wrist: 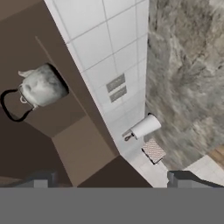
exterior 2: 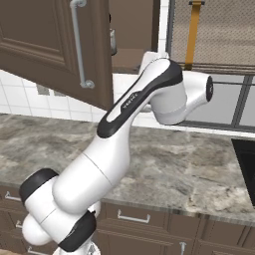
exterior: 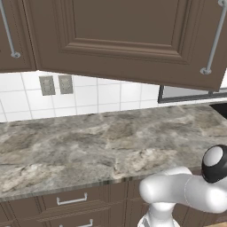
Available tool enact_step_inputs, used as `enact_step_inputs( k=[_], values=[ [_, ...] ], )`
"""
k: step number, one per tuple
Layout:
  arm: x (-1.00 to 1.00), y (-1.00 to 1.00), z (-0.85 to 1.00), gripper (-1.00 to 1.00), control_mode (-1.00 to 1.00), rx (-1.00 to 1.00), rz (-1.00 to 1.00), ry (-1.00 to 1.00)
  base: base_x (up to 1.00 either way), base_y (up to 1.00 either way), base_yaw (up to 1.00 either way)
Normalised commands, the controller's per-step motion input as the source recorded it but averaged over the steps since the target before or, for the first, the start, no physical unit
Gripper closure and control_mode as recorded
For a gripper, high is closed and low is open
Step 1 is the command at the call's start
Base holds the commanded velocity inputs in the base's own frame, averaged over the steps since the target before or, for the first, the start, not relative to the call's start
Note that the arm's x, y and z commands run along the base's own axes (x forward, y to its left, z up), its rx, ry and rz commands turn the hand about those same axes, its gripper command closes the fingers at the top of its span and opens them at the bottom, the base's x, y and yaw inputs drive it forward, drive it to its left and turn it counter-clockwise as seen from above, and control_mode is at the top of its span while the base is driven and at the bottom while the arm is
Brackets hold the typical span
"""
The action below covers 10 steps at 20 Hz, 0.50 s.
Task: Open the cabinet, pick the kettle from the cabinet, and place it in the sink.
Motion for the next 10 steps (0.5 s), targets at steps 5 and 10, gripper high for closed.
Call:
enact_step_inputs(
  k=[5,10],
  values=[
    [-0.29,0.12,0.0,-1.0,-1.0,0.03,0.05,0.0,0.0,0.0,0.0],
    [-0.29,0.13,0.04,-1.0,-1.0,0.0,0.05,0.0,0.0,0.0,0.0]
  ],
)
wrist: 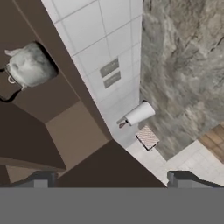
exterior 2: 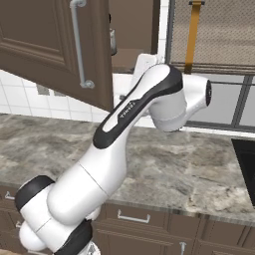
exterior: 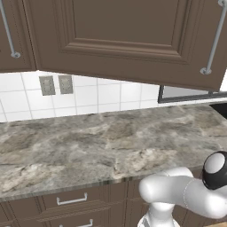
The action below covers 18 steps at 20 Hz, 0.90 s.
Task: Open the cabinet, pick the kettle from the cabinet, and place it in the sink.
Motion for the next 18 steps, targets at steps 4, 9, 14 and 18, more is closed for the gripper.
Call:
enact_step_inputs(
  k=[4,9,14,18],
  values=[
    [-0.23,0.15,0.06,-1.0,-1.0,0.0,0.07,0.0,0.0,0.0,0.0],
    [-0.27,0.18,0.11,-1.0,-1.0,0.0,0.07,0.0,0.0,0.0,0.0],
    [-0.32,0.17,0.14,-1.0,-1.0,0.0,0.07,0.0,0.0,0.0,0.0],
    [-0.4,0.16,0.09,-1.0,-1.0,0.0,0.05,0.0,0.0,0.0,0.0]
  ],
)
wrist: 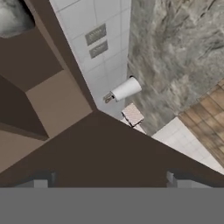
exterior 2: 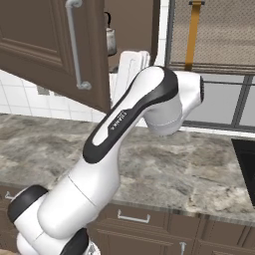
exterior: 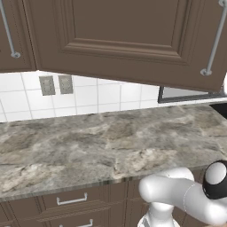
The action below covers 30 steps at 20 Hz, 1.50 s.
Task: Open the cabinet, pick the kettle from the cabinet, and place it in the sink.
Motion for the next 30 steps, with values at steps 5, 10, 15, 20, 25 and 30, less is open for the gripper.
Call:
enact_step_inputs(
  k=[5,10,15,20,25,30],
  values=[
    [-0.46,0.18,0.05,-1.0,-1.0,0.02,0.04,0.0,0.0,0.0,0.0],
    [-0.45,0.26,0.06,-1.0,-1.0,0.01,0.01,0.0,0.0,0.0,0.0],
    [-0.47,0.34,0.07,-1.0,-1.0,0.0,0.0,-0.02,0.0,0.0,0.0],
    [-0.45,0.43,0.09,-1.0,-1.0,0.0,0.0,-0.03,0.0,0.0,0.0],
    [-0.42,0.49,0.08,-1.0,-1.0,0.0,0.0,-0.04,0.0,0.0,0.0],
    [-0.43,0.53,0.05,-1.0,-1.0,0.0,0.0,-0.03,0.0,0.0,0.0]
  ],
)
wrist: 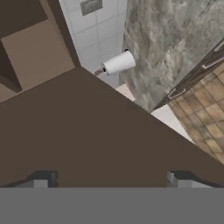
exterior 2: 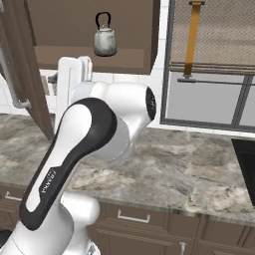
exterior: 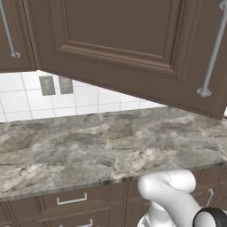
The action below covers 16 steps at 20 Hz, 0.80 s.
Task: Open the cabinet, pick the kettle from the cabinet, and place it in the sink.
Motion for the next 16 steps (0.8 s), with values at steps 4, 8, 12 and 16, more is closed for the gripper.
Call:
enact_step_inputs(
  k=[4,8,12,16],
  values=[
    [-0.44,0.53,0.03,-1.0,-1.0,0.0,0.0,-0.02,0.0,0.0,0.0],
    [-0.46,0.54,0.01,-1.0,-1.0,0.0,0.0,-0.02,0.0,0.0,0.0],
    [-0.43,0.52,0.0,-1.0,-1.0,0.0,0.0,0.0,0.0,0.0,0.0],
    [-0.38,0.5,0.0,-1.0,-1.0,0.0,0.0,0.0,0.0,0.0,0.0]
  ],
)
